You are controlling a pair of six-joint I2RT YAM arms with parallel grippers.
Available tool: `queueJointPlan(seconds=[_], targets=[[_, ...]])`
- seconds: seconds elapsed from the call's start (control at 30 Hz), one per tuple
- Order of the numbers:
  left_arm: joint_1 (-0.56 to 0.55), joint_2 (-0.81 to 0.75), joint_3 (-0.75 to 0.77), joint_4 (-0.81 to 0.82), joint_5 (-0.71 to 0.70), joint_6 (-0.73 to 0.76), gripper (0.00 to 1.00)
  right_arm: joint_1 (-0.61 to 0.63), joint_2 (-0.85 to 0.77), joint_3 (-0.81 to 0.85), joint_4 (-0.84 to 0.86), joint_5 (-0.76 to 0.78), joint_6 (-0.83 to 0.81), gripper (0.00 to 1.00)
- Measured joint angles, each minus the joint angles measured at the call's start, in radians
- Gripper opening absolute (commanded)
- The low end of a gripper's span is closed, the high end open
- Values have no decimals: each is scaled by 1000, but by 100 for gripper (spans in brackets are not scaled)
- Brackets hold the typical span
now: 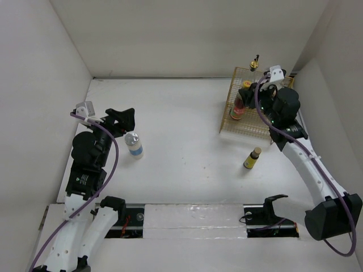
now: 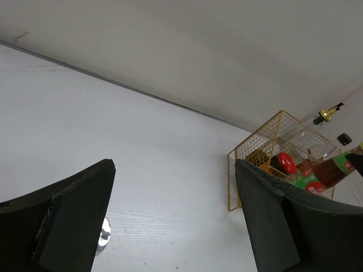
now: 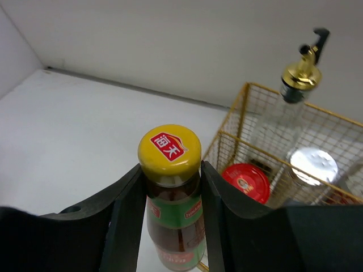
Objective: Organize the condiment bottles
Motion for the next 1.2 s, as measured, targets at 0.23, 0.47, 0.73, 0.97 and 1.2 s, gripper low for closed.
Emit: queueJointPlan(seconds=[0.23, 0.47, 0.73, 0.97, 1.2], targets=[[0, 1, 0, 0, 7, 0, 83, -42, 25, -14, -38, 3, 4, 18], [0, -1, 0, 0, 13, 0, 83, -56, 76, -14, -26, 10, 14, 18], [0, -3, 0, 0, 19, 0, 83, -50, 106, -81, 84, 63, 20, 18], [0, -7, 0, 1, 24, 0, 83, -13, 181, -151, 107, 128, 21, 19], [0, -7, 0, 1, 25, 0, 83, -3, 209, -177, 149, 160, 31, 36]])
